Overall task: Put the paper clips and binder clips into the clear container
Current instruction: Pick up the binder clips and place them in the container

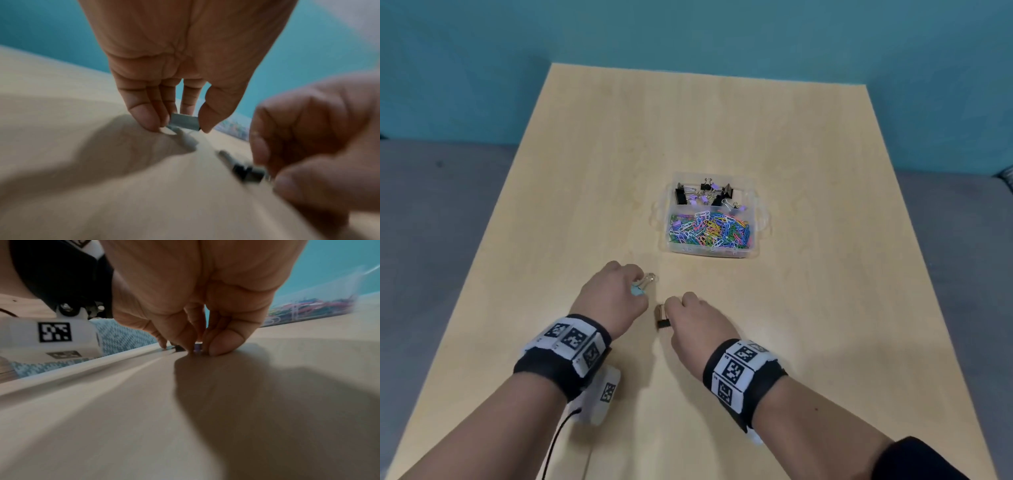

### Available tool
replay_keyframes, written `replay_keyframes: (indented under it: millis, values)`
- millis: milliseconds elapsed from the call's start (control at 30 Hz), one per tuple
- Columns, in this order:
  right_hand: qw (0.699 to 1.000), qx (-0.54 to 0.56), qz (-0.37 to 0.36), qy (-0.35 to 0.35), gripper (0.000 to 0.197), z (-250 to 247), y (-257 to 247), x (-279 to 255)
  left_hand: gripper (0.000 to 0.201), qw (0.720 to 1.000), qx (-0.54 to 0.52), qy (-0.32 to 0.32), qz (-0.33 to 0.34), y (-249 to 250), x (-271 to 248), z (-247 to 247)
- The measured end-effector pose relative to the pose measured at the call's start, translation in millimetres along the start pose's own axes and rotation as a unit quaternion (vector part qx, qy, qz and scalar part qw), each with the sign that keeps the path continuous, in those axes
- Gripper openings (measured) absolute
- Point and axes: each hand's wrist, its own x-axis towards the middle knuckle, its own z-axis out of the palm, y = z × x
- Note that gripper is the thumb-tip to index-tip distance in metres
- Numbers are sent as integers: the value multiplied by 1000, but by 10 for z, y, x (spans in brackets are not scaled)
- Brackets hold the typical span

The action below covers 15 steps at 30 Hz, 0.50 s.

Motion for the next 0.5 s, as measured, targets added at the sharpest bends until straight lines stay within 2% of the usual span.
replay_keyframes:
  millis: [33, 67, 100, 133, 167, 200, 233, 267, 300, 333, 367, 400, 433, 467, 500]
  values:
    - [1000, 8, 14, -1, 30, -47, 33, -14, 20, 996, -82, -1, -39, -11, -3, -23]
    - [999, 29, 36, -5, 29, -93, 79, -22, 15, 975, -206, -9, -87, -27, -7, -44]
    - [995, 71, 69, -4, 27, -120, 145, -24, 11, 927, -350, -25, -134, -39, -30, -60]
    - [983, 148, 113, 3, 24, -135, 216, -22, 8, 860, -479, -40, -171, -41, -65, -77]
    - [949, 268, 167, 13, 19, -143, 277, -23, 8, 794, -574, -52, -192, -45, -106, -98]
    - [884, 412, 219, 23, 18, -159, 315, -30, 12, 744, -634, -62, -202, -58, -139, -108]
    - [796, 547, 258, 28, 21, -176, 348, -45, 15, 706, -674, -72, -207, -68, -175, -110]
    - [700, 657, 278, 26, 25, -213, 378, -72, 17, 683, -696, -82, -207, -50, -216, -120]
    - [618, 733, 283, 18, 27, -254, 407, -95, 15, 673, -704, -86, -210, -37, -251, -103]
    - [564, 777, 281, 5, 26, -287, 434, -112, 10, 678, -698, -86, -216, -3, -275, -76]
    - [538, 797, 273, -10, 24, -327, 453, -122, 10, 710, -664, -77, -222, 39, -294, -30]
    - [533, 802, 268, -20, 22, -362, 458, -116, 20, 773, -591, -64, -220, 70, -305, 39]
    - [541, 797, 266, -24, 21, -398, 456, -95, 31, 853, -479, -53, -202, 109, -314, 108]
    - [559, 785, 266, -20, 20, -438, 451, -58, 39, 923, -341, -54, -168, 159, -325, 165]
    - [583, 768, 265, -7, 20, -496, 443, -7, 44, 971, -198, -59, -121, 214, -346, 216]
